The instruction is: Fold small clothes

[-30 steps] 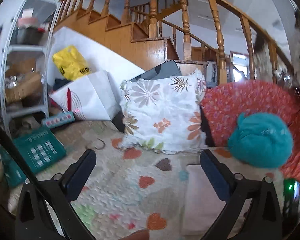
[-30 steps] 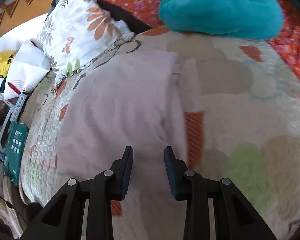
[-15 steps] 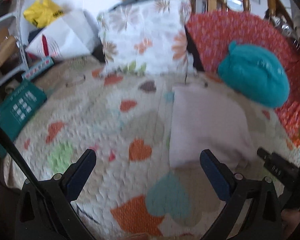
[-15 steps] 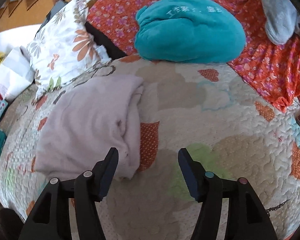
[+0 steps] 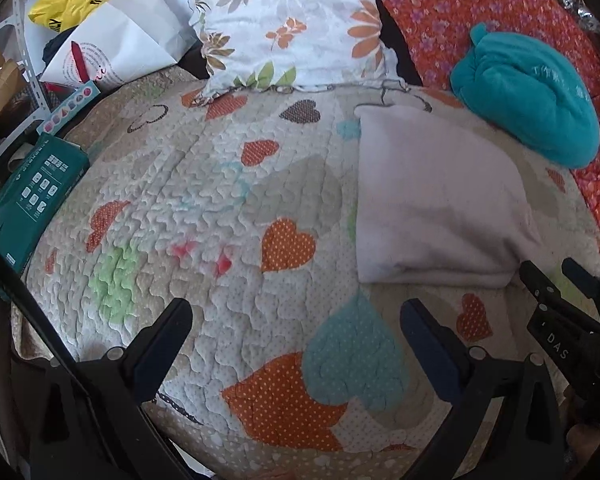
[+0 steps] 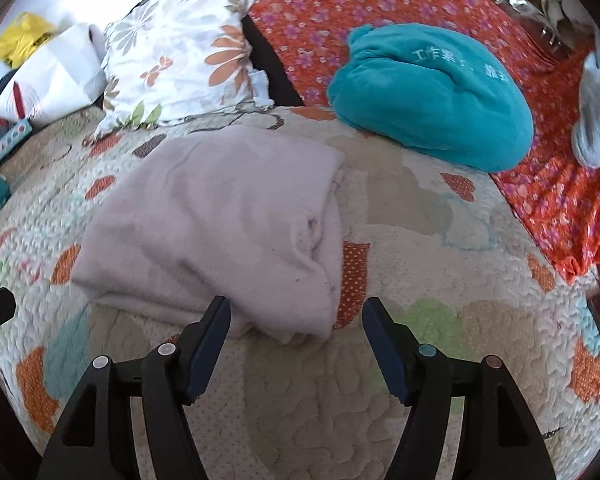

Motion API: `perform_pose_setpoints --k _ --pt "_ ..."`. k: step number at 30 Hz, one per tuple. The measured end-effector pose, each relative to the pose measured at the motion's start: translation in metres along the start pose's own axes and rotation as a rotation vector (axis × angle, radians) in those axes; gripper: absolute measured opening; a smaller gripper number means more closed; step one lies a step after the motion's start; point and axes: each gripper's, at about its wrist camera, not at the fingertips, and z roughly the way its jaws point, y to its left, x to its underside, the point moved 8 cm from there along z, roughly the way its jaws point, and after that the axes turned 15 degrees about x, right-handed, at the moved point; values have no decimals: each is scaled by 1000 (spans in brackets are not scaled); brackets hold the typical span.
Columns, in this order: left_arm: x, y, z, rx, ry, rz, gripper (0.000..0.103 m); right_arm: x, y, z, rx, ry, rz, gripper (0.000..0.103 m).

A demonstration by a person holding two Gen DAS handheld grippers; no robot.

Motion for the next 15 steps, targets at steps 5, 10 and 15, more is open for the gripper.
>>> perform_pose_setpoints --k 5,10,15 --pt "6 -3 9 15 37 3 103 1 0 2 4 6 -1 74" --pt "10 -8 14 21 57 17 103 2 -4 6 2 18 22 75" --pt "12 -11 19 27 71 30 103 2 -5 6 3 17 24 77"
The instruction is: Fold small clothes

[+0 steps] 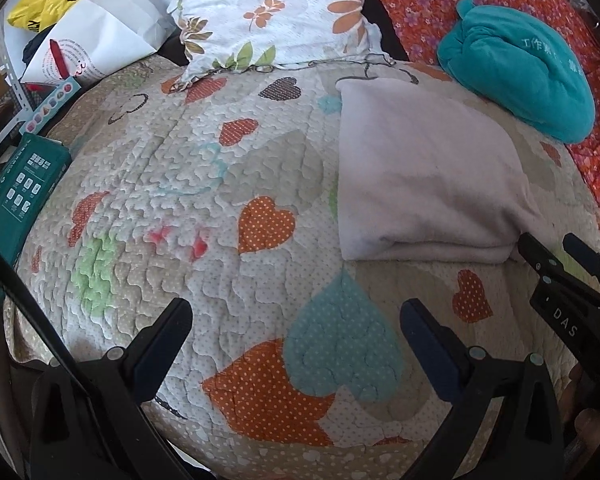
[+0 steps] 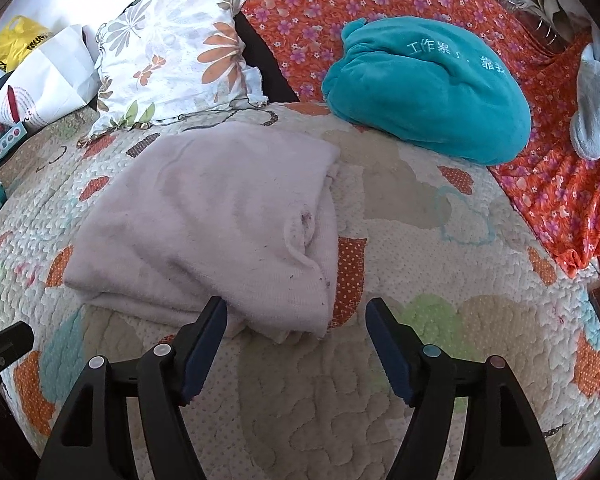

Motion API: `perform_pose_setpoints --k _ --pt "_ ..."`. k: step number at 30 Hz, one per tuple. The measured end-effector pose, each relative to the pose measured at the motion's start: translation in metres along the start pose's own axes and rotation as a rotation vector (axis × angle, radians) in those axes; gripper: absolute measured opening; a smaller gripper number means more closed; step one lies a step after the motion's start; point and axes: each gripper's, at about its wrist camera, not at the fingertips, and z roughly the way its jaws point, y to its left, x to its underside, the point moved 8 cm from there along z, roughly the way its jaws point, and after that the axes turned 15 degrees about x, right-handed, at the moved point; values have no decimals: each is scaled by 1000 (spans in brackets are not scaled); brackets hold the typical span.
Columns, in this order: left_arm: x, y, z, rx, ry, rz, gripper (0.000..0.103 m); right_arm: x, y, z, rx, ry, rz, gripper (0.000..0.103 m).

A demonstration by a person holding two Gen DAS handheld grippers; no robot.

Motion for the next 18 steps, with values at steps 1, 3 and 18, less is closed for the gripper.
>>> perform_pose_setpoints --k 1,3,18 --pt "1 -1 1 3 4 2 103 0 0 0 0 0 -1 77" --pt "2 -2 3 10 10 4 103 0 1 1 1 1 -2 77" --pt "11 2 17 34 55 -26 103 1 2 3 -1 1 -10 78"
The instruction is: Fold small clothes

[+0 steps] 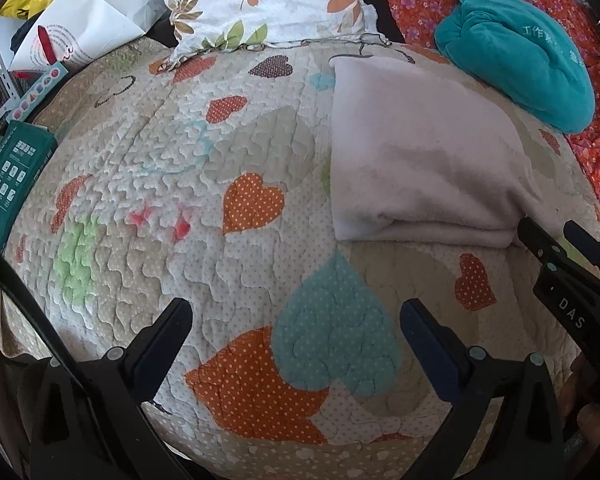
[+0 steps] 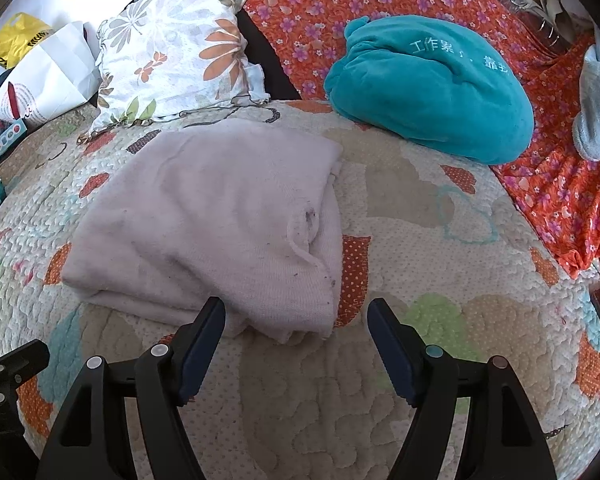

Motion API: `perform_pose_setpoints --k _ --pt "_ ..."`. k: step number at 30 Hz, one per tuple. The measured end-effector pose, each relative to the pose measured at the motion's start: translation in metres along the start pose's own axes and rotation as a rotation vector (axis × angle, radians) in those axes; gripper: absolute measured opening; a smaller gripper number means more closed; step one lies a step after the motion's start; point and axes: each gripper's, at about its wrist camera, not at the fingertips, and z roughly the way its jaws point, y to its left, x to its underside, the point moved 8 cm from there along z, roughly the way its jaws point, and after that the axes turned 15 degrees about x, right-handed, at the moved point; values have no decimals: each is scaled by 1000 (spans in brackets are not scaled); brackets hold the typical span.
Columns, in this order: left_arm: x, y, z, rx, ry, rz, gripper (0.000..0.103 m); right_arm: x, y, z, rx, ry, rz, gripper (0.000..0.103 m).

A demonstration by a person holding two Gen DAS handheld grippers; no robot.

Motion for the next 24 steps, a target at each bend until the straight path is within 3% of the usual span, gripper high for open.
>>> perform_pose_setpoints --k 24 --pt "7 7 12 5 36 -28 103 1 12 -4 -11 -18 -28 81"
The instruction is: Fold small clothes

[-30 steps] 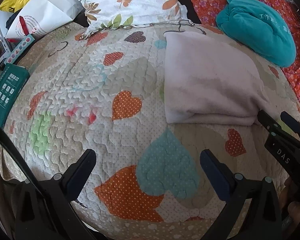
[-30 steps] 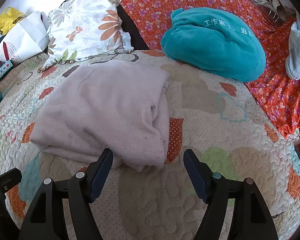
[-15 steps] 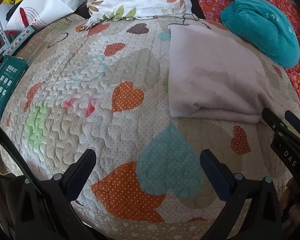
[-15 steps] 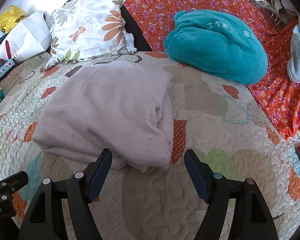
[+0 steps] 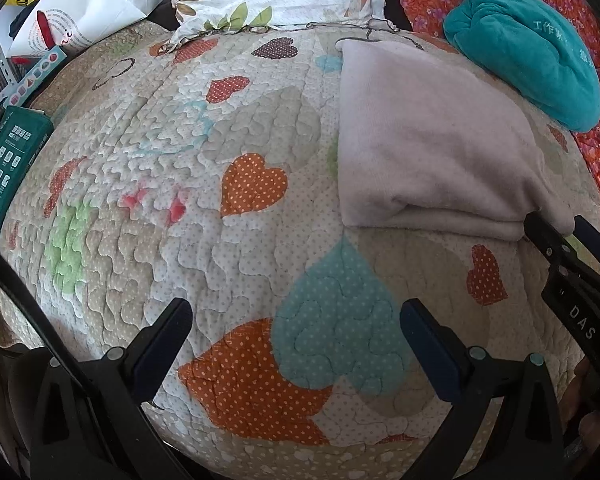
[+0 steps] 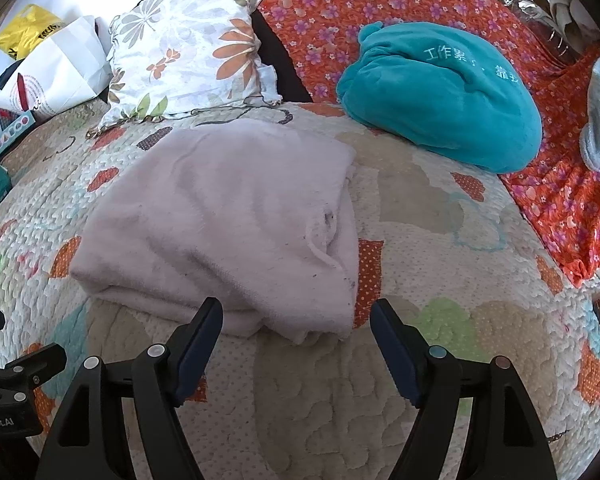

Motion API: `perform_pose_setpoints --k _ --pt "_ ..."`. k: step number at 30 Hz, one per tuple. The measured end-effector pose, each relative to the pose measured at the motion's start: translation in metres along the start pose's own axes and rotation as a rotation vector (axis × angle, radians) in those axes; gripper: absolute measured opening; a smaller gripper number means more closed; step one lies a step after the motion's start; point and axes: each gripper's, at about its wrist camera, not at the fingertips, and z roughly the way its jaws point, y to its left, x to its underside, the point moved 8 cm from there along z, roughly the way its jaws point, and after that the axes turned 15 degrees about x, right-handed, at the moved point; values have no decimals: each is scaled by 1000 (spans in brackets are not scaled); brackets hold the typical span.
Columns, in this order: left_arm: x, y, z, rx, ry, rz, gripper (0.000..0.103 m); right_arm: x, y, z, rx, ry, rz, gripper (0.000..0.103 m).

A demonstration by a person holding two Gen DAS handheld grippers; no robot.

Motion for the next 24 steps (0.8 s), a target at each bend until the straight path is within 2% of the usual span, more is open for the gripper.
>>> perform_pose_setpoints --k 24 --pt "2 7 4 -15 7 -17 103 1 5 0 -2 -2 -24 82"
